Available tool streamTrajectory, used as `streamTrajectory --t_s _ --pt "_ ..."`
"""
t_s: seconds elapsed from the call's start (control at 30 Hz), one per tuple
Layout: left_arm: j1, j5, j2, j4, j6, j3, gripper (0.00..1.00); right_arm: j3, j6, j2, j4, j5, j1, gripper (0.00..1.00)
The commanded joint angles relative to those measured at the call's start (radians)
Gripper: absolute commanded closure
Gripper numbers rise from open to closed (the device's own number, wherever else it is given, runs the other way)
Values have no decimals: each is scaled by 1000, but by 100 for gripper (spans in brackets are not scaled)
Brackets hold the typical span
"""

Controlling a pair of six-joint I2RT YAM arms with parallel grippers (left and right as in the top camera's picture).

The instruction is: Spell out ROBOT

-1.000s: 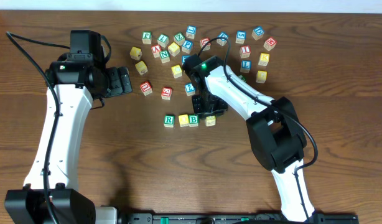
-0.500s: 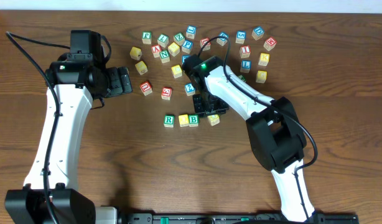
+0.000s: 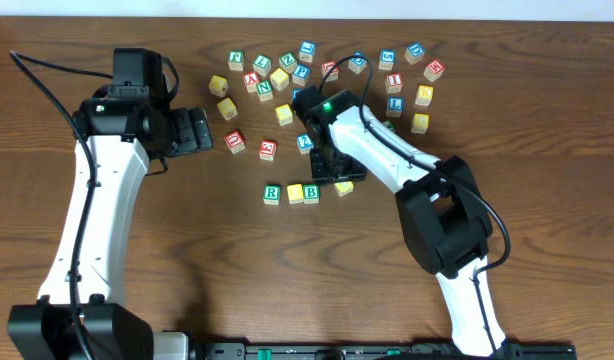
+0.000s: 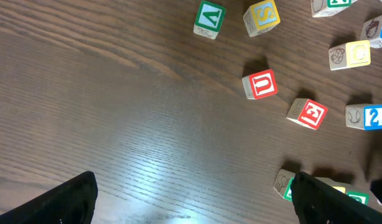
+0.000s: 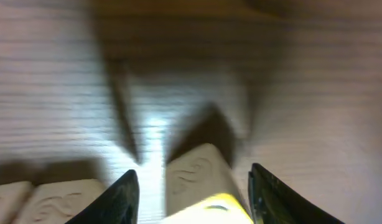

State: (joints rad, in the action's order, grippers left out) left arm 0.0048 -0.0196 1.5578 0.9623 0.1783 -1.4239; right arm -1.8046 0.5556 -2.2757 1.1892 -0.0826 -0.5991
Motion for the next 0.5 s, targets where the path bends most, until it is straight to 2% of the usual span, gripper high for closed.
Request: streamTrajectory --t_s 0.0,0.23,0.4,0.47 --pt "2 10 -5 2 -13 -18 2 1 70 12 18 -67 -5 45" --pt "2 9 -5 2 -13 -18 2 0 53 12 12 -75 -8 46" --pt "2 10 -5 2 -13 -18 3 -83 -120 21 -14 -61 9 47" --pt "2 10 -5 2 -13 -18 2 -227 -220 27 -18 -27 39 43"
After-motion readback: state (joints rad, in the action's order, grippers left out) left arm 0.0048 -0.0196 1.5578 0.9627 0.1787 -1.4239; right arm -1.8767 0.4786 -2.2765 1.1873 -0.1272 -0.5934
